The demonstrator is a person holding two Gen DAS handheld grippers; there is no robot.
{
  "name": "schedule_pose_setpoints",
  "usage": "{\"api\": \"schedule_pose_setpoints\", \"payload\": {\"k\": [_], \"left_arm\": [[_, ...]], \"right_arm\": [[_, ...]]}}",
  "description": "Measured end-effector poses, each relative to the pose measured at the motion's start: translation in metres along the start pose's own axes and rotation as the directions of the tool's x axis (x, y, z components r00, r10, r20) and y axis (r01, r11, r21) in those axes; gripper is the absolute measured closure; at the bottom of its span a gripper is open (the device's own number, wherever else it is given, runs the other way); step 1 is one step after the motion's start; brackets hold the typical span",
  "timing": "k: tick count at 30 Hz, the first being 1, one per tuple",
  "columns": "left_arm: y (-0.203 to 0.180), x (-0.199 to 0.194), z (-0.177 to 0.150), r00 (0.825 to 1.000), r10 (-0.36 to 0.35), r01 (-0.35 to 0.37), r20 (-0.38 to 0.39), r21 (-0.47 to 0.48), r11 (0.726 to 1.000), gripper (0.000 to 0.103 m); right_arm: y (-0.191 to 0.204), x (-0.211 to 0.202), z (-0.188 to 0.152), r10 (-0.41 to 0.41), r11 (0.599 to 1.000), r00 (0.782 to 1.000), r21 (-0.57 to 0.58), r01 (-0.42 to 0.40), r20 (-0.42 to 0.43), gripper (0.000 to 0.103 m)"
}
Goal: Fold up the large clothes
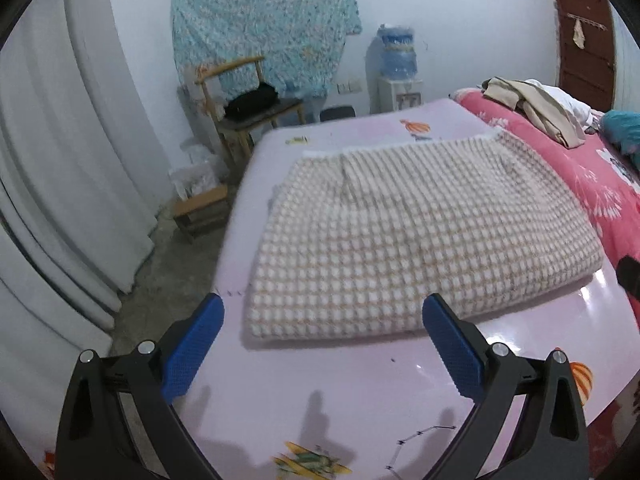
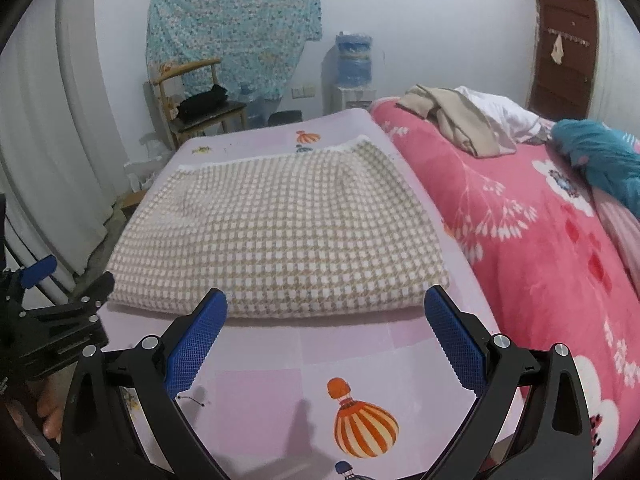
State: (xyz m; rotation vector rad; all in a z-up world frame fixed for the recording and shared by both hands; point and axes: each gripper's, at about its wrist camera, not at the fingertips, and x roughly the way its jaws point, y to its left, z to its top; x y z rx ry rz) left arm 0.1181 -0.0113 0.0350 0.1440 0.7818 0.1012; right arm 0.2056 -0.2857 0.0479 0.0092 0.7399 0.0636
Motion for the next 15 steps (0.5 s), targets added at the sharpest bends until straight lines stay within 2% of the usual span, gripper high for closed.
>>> {"api": "schedule_pose_setpoints", "payload": {"k": [4, 8, 15], "left_arm": [[0.001, 0.006, -0.004, 0.998, -0.052, 0.049, -0.033, -0.072, 0.996, 0.005], [-0.002, 0.007, -0.005, 0.998, -0.046, 0.043, -0.035, -0.092, 0.995, 0.005], [0.000, 0.014, -0.005, 0.997, -0.037, 0.028, -0.073, -0.120, 0.992, 0.005]], "right_arm": [[-0.001, 0.008, -0.005, -0.010, 1.000, 0.999, 0.005, 0.010, -0.045, 0.008], [0.002, 0.013, -0.007, -0.037, 0.999, 0.998, -0.003, 0.036, -0.057, 0.008], [0.007, 0.020, -0.006, -0.014, 1.000, 0.997, -0.006, 0.013, -0.082, 0.008]]}}
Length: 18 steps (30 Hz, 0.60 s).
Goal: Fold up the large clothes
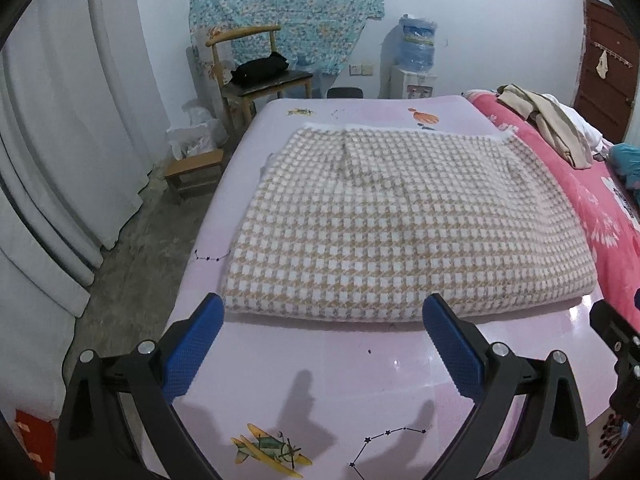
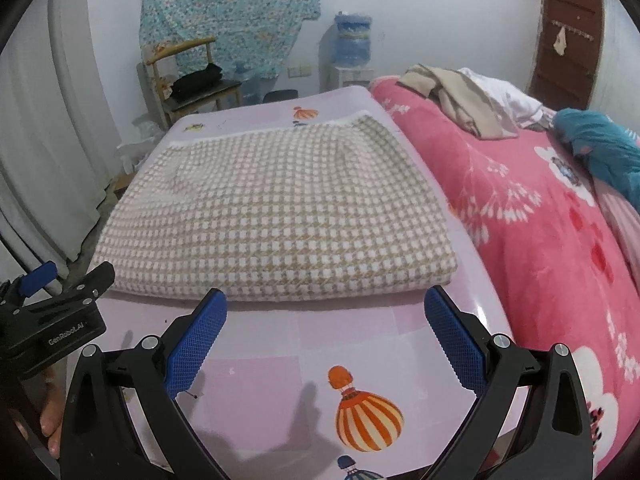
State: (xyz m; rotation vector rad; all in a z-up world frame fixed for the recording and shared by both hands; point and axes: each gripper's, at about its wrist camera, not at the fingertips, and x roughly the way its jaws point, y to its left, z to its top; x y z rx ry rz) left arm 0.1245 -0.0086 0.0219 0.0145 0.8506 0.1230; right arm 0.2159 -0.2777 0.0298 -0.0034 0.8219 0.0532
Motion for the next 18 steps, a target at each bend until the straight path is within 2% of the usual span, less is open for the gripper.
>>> {"api": "schedule_pose_setpoints", "payload": {"k": [5, 18], "left_arm": [[0.003, 0.003, -0.001, 1.000, 0.010, -0.011, -0.026, -0.032, 0.999, 0.005], [0.004, 0.012, -0.002, 0.997, 0.006, -0.010, -0.082, -0.048, 0.999, 0.005]], "right_arm": [[0.001, 0.009, -0.003, 0.016, 1.000, 0.999, 0.008, -0.016, -0.046, 0.008], [0.003, 0.014, -0.004, -0.013, 1.000, 0.998, -0.022, 0.011, -0.061, 0.008]]}}
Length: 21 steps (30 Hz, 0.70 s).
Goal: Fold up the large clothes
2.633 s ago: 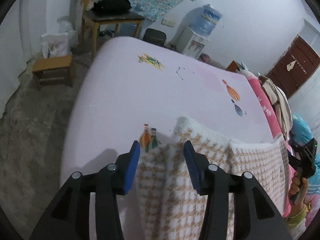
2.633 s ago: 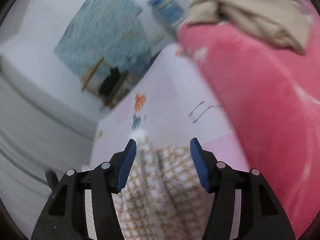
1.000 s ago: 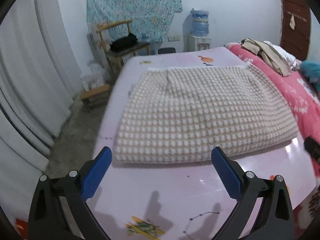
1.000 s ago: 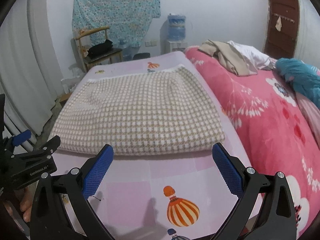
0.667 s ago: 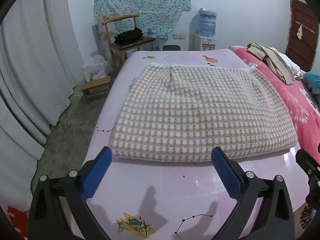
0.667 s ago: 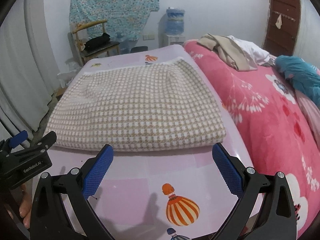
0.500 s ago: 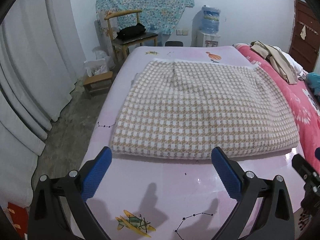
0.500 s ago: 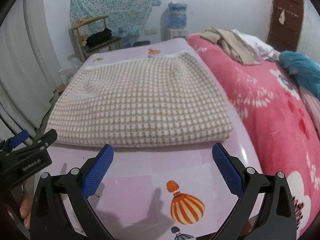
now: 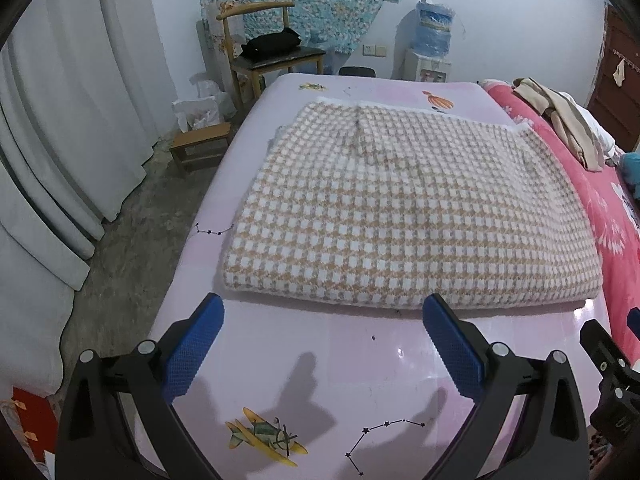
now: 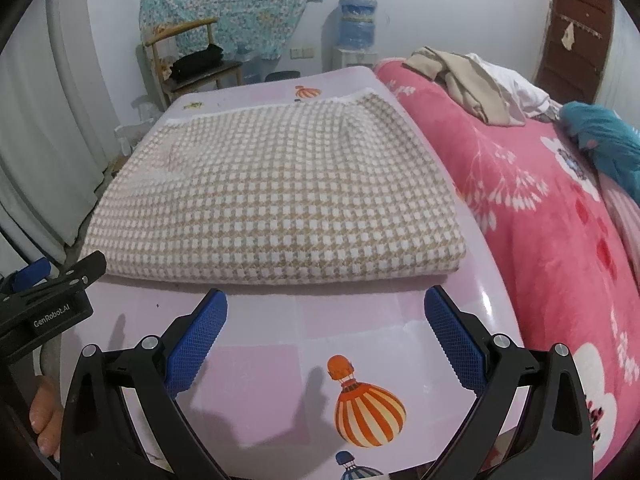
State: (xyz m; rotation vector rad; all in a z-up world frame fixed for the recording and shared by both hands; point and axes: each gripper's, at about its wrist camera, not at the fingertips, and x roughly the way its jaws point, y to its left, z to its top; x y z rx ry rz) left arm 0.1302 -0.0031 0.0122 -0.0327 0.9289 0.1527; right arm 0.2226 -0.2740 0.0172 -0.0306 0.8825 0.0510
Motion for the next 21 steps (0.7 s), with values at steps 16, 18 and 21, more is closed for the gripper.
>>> {"api": "schedule_pose_setpoints", "payload": {"k": [16, 18, 21], "left_arm": [[-0.0060, 0.0048, -0.0029, 1.000, -0.014, 0.014, -0.012, 0.020, 1.000, 0.005], [-0.0056, 0.0048, -0.0032, 1.000, -0.012, 0.012, -0.012, 0.019, 1.000, 0.005], [-0.0050, 0.0052, -0.0033, 1.000, -0.011, 0.011, -0.015, 0.016, 1.000, 0.005]], "right_arm": [[0.0008, 0.0021, 0.0025, -0.037, 0.999, 0.999, -0.012, 0.037, -0.014, 0.008], [0.0007, 0.0025, 0.0030, -0.039, 0.999, 0.999, -0.010, 0.039, -0.013, 0.008], [0.0009, 0.0027, 0.0038, -0.040, 0.999, 0.999, -0.007, 0.040, -0.014, 0.008]]}}
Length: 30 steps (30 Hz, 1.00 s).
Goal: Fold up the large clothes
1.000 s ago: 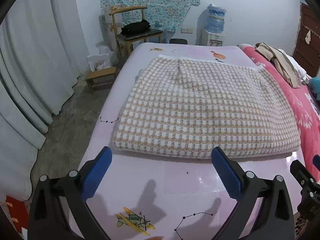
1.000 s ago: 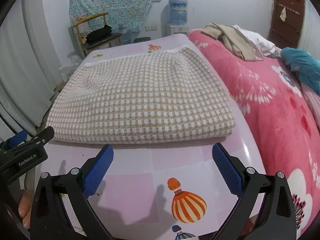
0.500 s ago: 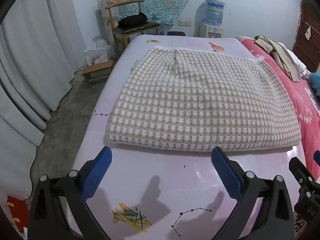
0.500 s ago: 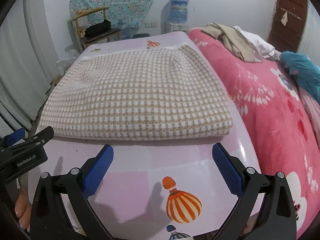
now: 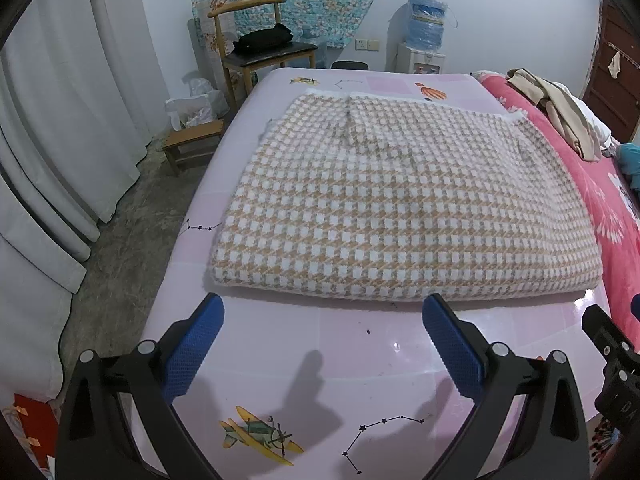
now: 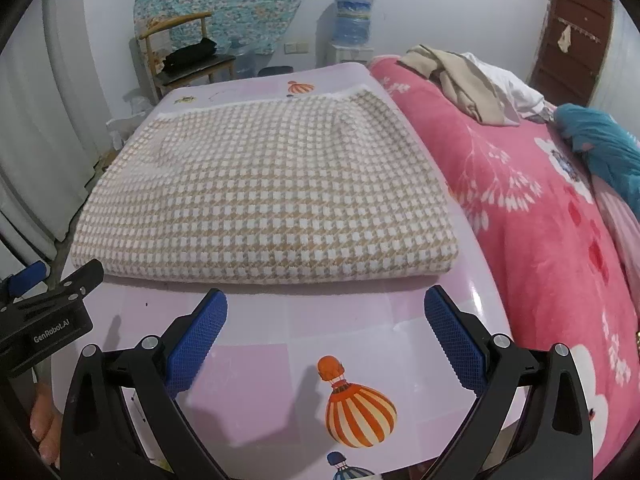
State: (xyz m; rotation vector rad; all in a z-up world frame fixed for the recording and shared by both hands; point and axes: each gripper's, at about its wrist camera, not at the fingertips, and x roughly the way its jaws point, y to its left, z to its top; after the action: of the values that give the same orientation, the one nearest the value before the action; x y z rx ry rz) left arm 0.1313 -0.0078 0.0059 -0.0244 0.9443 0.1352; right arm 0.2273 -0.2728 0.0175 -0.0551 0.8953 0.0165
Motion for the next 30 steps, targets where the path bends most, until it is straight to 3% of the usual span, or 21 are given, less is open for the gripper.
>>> {"api": "schedule_pose_setpoints", "payload": {"k": [15, 30], "left_arm": [[0.0016, 0.0002, -0.0020, 1.000, 0.022, -0.022, -0.005, 0.000, 1.000, 0.005], [-0.0016, 0.0075, -0.0033, 0.999, -0.001, 0.001, -0.037, 0.009, 1.000, 0.005]], "right_arm": [[-0.0009, -0.0016, -0.0006, 0.006, 1.000, 1.000, 0.005, -0.006, 0.001, 0.008], [0.0032, -0.0013, -0.0003, 0.004, 1.000, 1.000, 0.015, -0.004, -0.006, 0.008]]}}
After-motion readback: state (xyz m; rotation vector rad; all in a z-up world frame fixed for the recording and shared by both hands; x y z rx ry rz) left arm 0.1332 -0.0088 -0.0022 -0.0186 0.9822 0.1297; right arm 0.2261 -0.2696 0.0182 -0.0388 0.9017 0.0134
